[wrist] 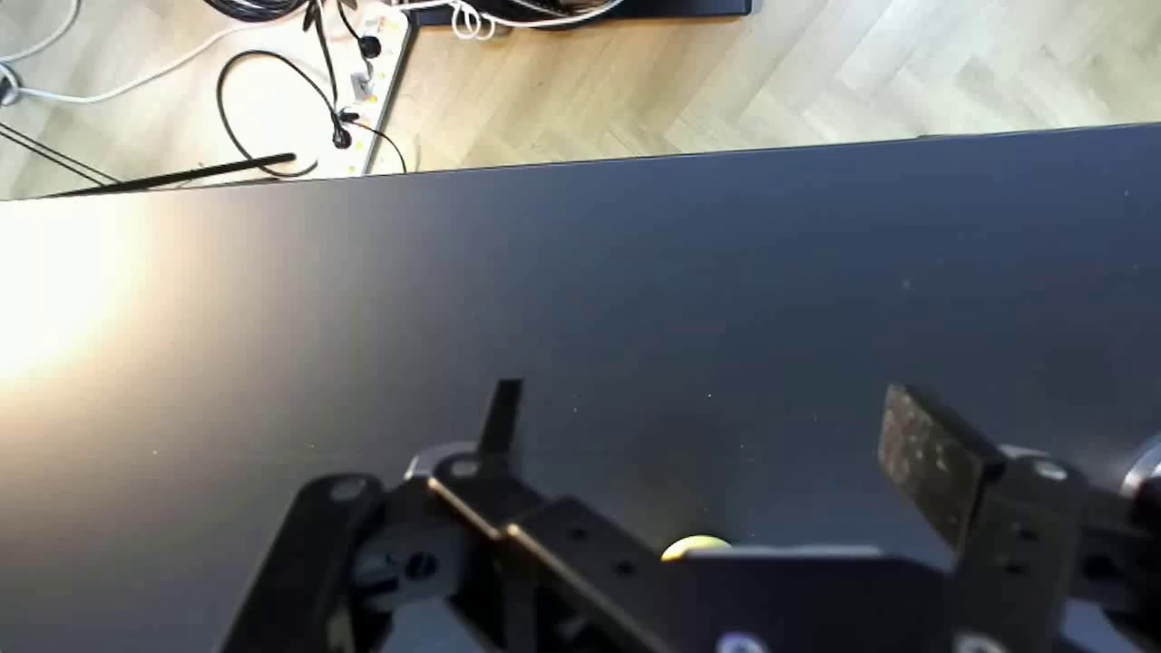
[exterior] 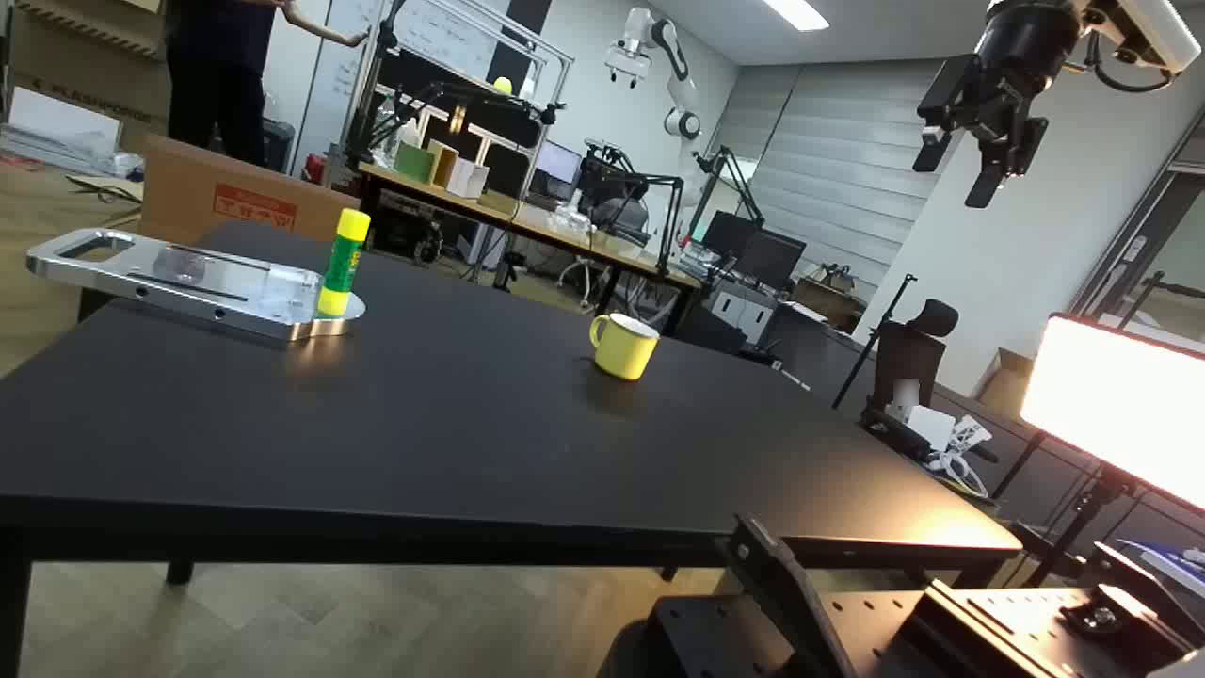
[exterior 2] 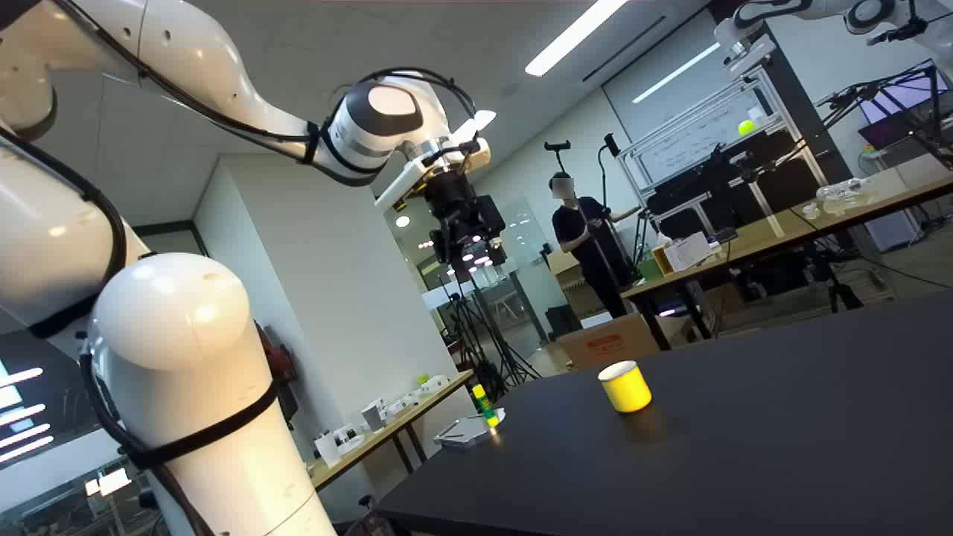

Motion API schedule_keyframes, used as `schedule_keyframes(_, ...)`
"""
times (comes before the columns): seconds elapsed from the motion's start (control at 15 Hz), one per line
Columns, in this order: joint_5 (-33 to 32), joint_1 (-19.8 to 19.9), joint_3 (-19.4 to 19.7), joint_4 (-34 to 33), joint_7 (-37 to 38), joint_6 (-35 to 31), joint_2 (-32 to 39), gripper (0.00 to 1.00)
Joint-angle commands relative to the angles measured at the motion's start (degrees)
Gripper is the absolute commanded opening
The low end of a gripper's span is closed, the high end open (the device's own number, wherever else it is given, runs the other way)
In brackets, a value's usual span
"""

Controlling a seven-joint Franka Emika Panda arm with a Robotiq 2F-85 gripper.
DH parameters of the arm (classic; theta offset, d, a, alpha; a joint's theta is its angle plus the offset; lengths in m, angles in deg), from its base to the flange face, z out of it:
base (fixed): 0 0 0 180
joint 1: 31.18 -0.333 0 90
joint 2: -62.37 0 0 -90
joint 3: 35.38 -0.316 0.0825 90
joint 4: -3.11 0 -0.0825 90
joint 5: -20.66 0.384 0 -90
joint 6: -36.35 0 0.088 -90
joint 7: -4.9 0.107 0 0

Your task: Pick the object and put it in the cup

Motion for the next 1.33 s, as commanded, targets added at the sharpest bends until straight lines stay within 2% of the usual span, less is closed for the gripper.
schedule_keyframes(0.0, 0.07, 0.16, -0.14, -0.09, -0.07, 0.09, 0.02, 1.0)
schedule_keyframes(0.73, 0.07, 0.16, -0.14, -0.09, -0.08, 0.04, 0.02, 1.0)
schedule_keyframes(1.0, -1.37, 0.3, -0.13, -5.66, -1.15, -4.73, 8.18, 1.0)
schedule_keyframes(1.27, -1.58, -0.45, -1.17, -15.51, -0.24, -11.63, 21.42, 1.0)
